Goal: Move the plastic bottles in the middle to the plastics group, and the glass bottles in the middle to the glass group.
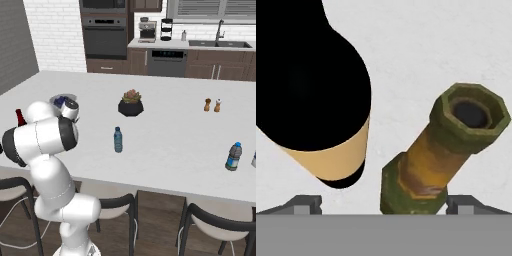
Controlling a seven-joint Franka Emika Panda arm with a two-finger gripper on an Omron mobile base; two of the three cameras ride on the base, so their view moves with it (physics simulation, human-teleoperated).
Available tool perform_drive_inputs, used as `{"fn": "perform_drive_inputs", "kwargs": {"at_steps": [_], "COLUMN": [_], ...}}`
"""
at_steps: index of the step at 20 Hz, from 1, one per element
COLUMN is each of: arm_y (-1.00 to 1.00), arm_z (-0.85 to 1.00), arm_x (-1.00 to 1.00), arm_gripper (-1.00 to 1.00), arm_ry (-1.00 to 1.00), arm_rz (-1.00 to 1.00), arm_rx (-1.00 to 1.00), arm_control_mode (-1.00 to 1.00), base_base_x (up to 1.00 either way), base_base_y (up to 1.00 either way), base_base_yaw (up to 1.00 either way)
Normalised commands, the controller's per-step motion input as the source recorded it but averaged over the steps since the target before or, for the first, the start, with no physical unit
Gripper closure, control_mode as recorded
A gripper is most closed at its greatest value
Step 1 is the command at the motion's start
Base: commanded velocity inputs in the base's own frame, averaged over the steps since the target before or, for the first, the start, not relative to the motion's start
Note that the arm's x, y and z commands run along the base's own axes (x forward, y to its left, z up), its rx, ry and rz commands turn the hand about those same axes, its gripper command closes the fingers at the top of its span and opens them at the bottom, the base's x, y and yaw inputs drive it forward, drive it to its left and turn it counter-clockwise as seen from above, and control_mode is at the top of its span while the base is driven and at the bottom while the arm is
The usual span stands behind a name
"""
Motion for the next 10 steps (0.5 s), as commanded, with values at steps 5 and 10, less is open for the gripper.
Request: {"fn": "perform_drive_inputs", "kwargs": {"at_steps": [5, 10], "arm_y": [-0.14, -0.22], "arm_z": [0.00, 0.02], "arm_x": [-0.04, -0.01], "arm_gripper": [-1.00, -1.00], "arm_ry": [-0.08, -0.06], "arm_rz": [0.00, 0.00], "arm_rx": [0.00, 0.00], "arm_control_mode": [-1.00, -1.00], "base_base_x": [0.00, 0.00], "base_base_y": [0.00, 0.00], "base_base_yaw": [0.00, 0.00]}}
